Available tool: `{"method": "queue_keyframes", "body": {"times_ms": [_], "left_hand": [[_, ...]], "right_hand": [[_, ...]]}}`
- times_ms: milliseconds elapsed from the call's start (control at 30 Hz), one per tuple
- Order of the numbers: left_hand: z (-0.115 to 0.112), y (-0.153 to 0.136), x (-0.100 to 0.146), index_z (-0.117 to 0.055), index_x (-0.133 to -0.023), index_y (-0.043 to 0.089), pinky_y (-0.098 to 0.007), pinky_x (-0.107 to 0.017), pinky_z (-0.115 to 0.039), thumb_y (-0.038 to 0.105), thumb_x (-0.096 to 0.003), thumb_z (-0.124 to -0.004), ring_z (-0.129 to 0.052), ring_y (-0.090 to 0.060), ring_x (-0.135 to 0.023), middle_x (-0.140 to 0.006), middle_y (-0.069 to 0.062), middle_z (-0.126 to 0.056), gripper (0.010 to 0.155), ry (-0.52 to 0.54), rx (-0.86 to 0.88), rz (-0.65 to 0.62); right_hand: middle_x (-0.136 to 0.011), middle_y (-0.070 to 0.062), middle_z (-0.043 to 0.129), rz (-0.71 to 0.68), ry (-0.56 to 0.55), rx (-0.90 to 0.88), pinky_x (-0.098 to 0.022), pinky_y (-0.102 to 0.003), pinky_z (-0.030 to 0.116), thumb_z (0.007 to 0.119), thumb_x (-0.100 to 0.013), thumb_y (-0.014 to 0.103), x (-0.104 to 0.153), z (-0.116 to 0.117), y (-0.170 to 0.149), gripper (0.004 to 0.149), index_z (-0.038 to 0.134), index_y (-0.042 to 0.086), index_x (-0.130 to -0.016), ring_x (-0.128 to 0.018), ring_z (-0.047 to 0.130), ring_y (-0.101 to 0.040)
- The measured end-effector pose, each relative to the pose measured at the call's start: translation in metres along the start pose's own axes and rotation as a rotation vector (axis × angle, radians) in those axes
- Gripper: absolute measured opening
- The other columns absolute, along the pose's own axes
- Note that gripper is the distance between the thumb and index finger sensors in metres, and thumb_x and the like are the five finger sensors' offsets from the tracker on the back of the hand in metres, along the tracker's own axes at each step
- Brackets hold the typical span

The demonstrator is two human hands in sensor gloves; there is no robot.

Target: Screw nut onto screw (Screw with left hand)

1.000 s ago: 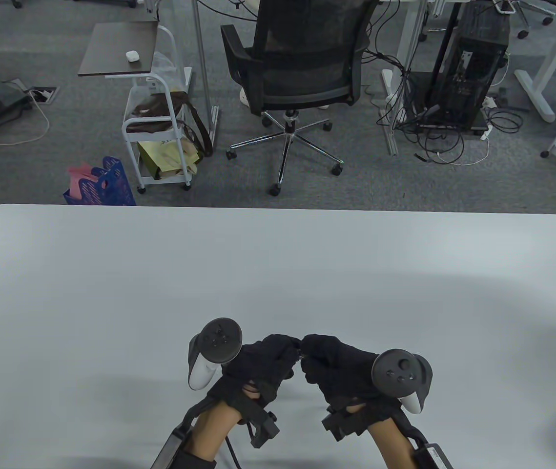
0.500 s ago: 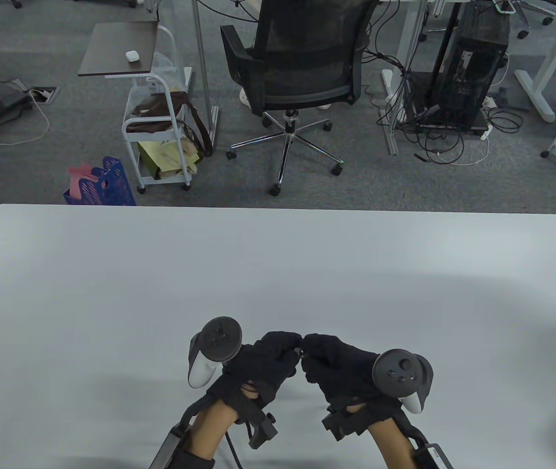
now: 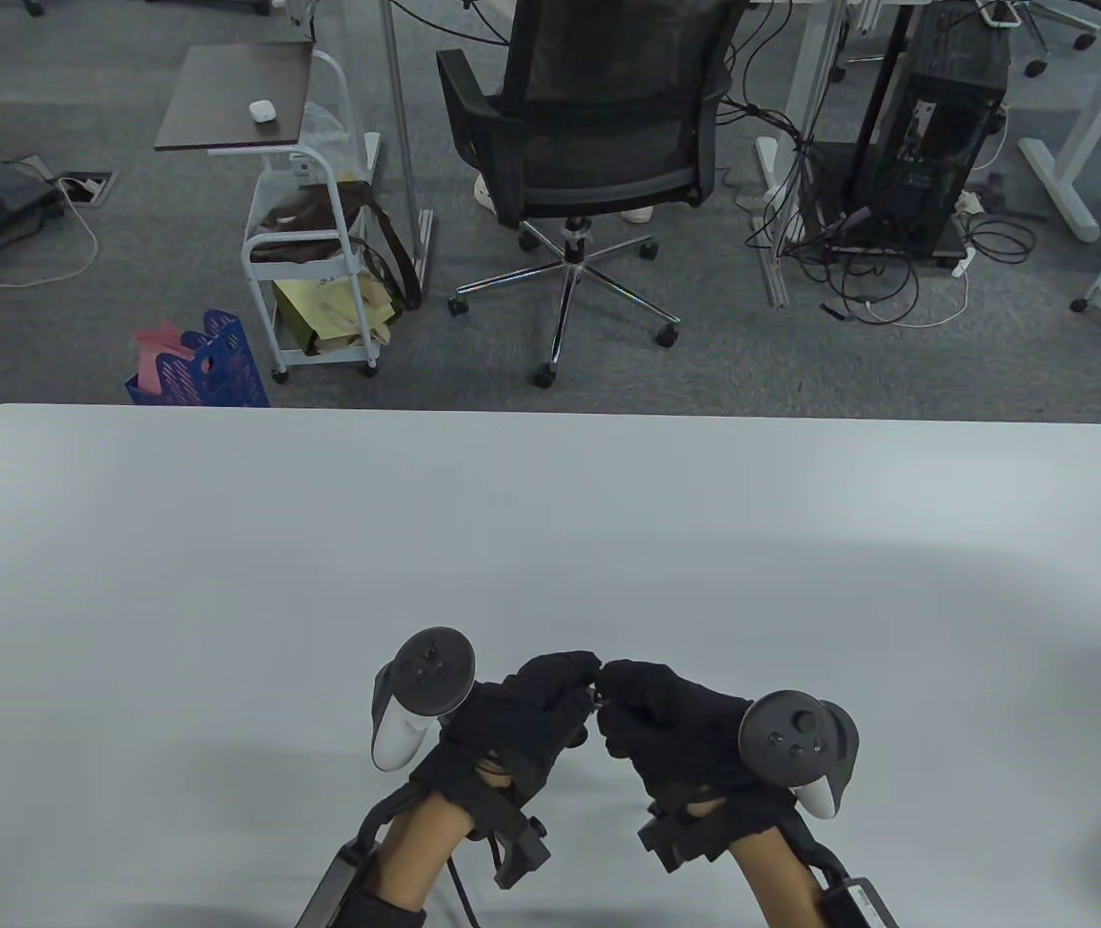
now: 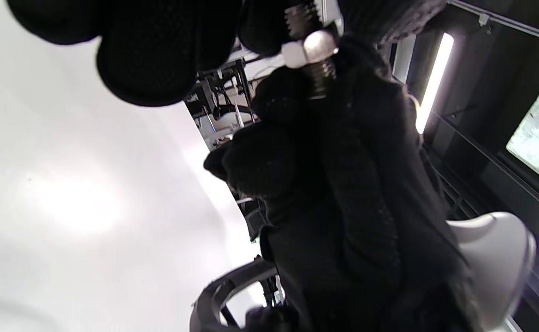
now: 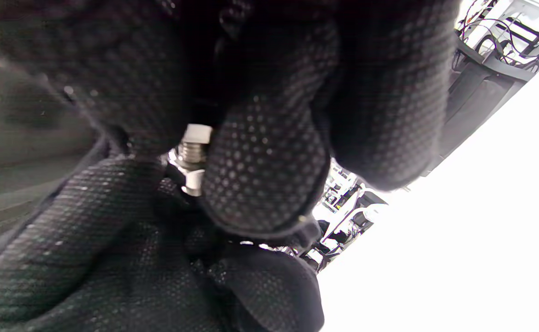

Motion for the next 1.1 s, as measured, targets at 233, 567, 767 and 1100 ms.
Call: {"method": "queue_keyframes", "body": {"times_ms": [233, 567, 767, 1100], "left_hand": [[-0.002, 0.004, -0.001, -0.061, -0.094, 0.008, -0.062, -0.050, -0.067, 0.038, -0.0451, -0.068, -0.088, -0.044, -0.060, -0.089, -0.026, -0.070, 0.058, -0.051, -0.011, -0.012], [-0.003, 0.005, -0.001, -0.070, -0.089, 0.004, -0.063, -0.047, -0.068, 0.039, -0.0441, -0.068, -0.091, -0.046, -0.054, -0.081, -0.028, -0.079, 0.057, -0.024, -0.038, 0.007], [-0.002, 0.003, 0.001, -0.058, -0.101, 0.006, -0.062, -0.050, -0.067, 0.047, -0.0443, -0.066, -0.088, -0.046, -0.060, -0.090, -0.029, -0.071, 0.070, -0.019, 0.015, 0.016], [-0.002, 0.010, 0.001, -0.071, -0.086, 0.004, -0.062, -0.044, -0.071, 0.042, -0.0436, -0.069, -0.093, -0.044, -0.049, -0.075, -0.026, -0.082, 0.056, 0.037, -0.058, 0.012]], "right_hand": [[-0.063, -0.004, 0.103, 0.001, -0.003, -0.001, -0.034, -0.039, 0.100, 0.094, -0.032, 0.036, 0.000, -0.001, 0.000, 0.046, 0.087, 0.020, -0.075, -0.030, 0.115, -0.010], [-0.063, -0.004, 0.103, -0.003, -0.006, 0.015, -0.034, -0.039, 0.100, 0.094, -0.033, 0.036, 0.000, 0.000, 0.000, 0.046, 0.087, 0.020, -0.075, -0.030, 0.115, -0.009], [-0.063, -0.004, 0.103, -0.007, -0.020, 0.015, -0.034, -0.039, 0.101, 0.093, -0.032, 0.035, 0.000, -0.003, 0.001, 0.046, 0.087, 0.020, -0.075, -0.030, 0.116, -0.009], [-0.062, -0.006, 0.104, 0.006, 0.012, 0.019, -0.033, -0.041, 0.101, 0.097, -0.031, 0.035, -0.001, 0.000, 0.004, 0.051, 0.086, 0.017, -0.077, -0.031, 0.117, -0.013]]}}
Point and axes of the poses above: the tracker on the back of each hand, its own y axis roughly to the thumb side, its own x axis roughly from the fingertips to the wrist, z = x × y, the point moved 1 cm from there along -x, roughly from the wrist to the fingertips
